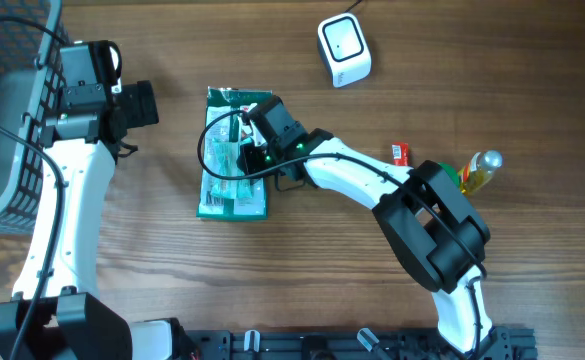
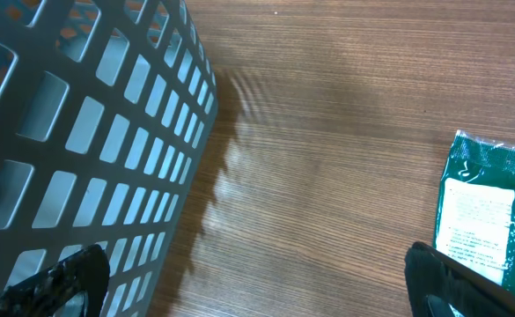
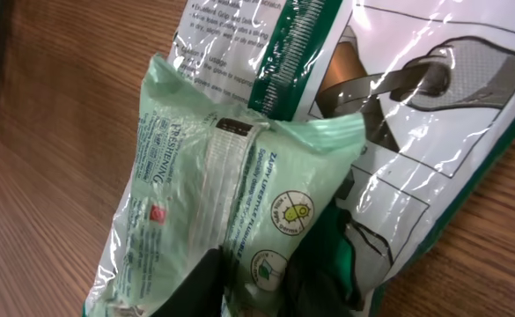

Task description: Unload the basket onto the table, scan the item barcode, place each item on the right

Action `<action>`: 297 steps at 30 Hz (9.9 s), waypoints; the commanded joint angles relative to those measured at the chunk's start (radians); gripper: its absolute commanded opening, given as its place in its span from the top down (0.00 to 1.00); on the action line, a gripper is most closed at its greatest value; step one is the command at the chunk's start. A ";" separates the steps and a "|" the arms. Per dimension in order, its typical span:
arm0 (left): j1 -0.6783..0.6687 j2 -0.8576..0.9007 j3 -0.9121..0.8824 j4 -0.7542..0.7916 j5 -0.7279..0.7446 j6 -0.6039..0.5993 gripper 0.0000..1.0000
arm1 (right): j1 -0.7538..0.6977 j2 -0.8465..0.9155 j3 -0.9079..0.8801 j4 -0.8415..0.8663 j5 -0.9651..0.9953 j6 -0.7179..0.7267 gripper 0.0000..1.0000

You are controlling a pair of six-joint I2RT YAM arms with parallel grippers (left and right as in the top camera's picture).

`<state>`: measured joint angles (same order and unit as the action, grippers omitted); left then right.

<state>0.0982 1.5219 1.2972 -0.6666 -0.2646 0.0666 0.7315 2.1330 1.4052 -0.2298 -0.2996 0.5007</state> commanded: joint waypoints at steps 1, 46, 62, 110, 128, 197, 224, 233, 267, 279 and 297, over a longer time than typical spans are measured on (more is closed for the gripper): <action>0.000 -0.002 0.002 0.003 -0.002 0.008 0.00 | 0.003 0.021 -0.006 0.009 -0.048 0.003 0.73; 0.000 -0.002 0.002 0.003 -0.002 0.008 0.00 | 0.015 -0.026 0.000 -0.388 0.023 0.240 0.87; 0.000 -0.002 0.002 0.003 -0.002 0.008 0.00 | -0.058 -0.153 0.010 -0.408 0.047 0.202 0.67; 0.000 -0.002 0.002 0.003 -0.002 0.008 0.00 | -0.084 -0.204 0.006 -0.402 -0.323 -0.331 0.80; 0.000 -0.002 0.002 0.003 -0.002 0.008 0.00 | -0.083 0.135 -0.004 -0.305 -0.621 -0.512 0.79; 0.000 -0.002 0.002 0.003 -0.002 0.008 0.00 | -0.114 -0.121 -0.035 -0.117 -0.515 -0.365 0.68; 0.000 -0.002 0.002 0.003 -0.002 0.008 0.00 | -0.087 -0.005 -0.074 0.005 -0.497 -0.294 0.74; 0.000 -0.002 0.002 0.003 -0.002 0.008 0.00 | -0.090 -0.204 -0.075 -0.057 -0.132 -0.290 0.64; 0.000 -0.002 0.002 0.003 -0.002 0.008 0.00 | -0.108 -0.280 -0.076 -0.461 0.189 -0.186 0.48; 0.000 -0.002 0.002 0.003 -0.002 0.008 0.00 | -0.106 -0.169 -0.092 -0.477 0.066 -0.186 0.54; 0.000 -0.002 0.002 0.003 -0.002 0.008 0.00 | -0.107 -0.140 -0.170 -0.396 -0.039 -0.227 0.66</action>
<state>0.0982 1.5219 1.2972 -0.6666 -0.2646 0.0666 0.6216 1.9751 1.2552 -0.6296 -0.3164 0.3092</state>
